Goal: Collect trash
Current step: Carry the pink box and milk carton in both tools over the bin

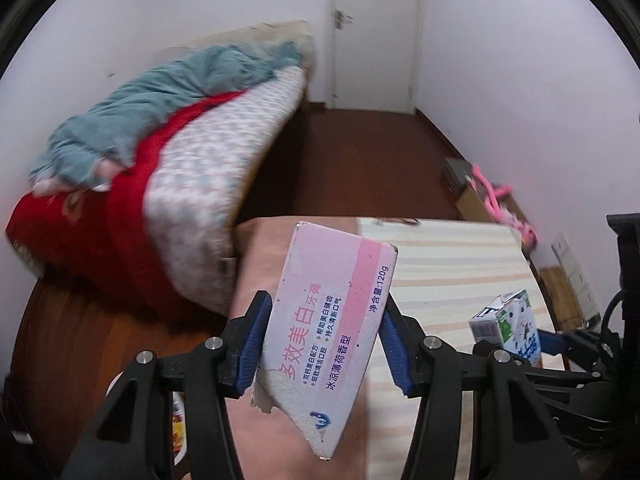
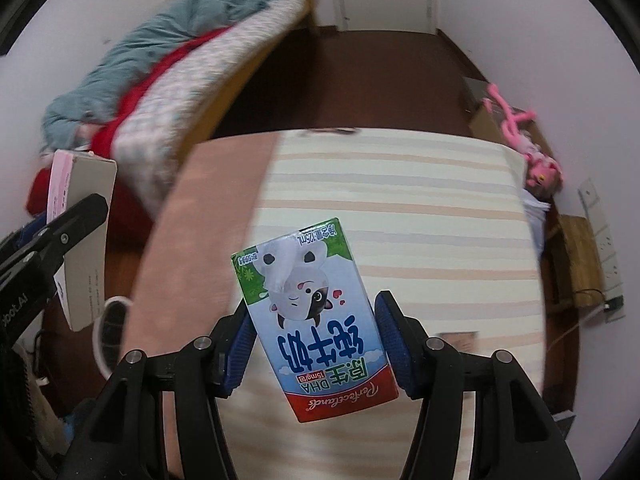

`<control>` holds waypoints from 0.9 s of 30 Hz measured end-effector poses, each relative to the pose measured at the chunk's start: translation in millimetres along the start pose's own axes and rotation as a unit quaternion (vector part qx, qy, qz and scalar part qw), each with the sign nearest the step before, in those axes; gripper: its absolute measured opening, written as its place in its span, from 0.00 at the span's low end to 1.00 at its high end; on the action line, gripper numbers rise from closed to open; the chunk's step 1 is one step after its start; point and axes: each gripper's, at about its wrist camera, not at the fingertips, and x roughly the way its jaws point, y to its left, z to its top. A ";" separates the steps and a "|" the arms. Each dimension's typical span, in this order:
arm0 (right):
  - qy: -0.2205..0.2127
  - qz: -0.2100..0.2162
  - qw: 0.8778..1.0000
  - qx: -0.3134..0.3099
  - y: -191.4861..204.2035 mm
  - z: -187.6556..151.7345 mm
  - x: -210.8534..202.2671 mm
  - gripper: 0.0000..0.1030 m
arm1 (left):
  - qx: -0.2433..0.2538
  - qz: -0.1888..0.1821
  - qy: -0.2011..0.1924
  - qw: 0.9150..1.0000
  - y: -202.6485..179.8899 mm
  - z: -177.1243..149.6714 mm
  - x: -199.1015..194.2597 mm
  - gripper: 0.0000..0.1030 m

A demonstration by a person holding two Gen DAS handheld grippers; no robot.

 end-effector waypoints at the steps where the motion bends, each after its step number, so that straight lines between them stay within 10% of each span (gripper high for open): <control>1: -0.003 0.010 1.000 -0.005 13.8 -2.0 -4.9 0.58 | -0.007 0.006 -0.004 1.000 11.2 -3.1 -9.0 0.48; 16: 0.016 0.166 0.979 -0.121 282.7 -47.5 -13.3 0.58 | -0.143 0.121 -0.030 0.982 230.6 -61.8 -107.7 0.48; 27: 0.134 0.162 0.962 -0.177 414.1 -89.0 111.9 0.58 | -0.283 0.077 0.123 0.948 367.6 -140.5 -11.1 0.48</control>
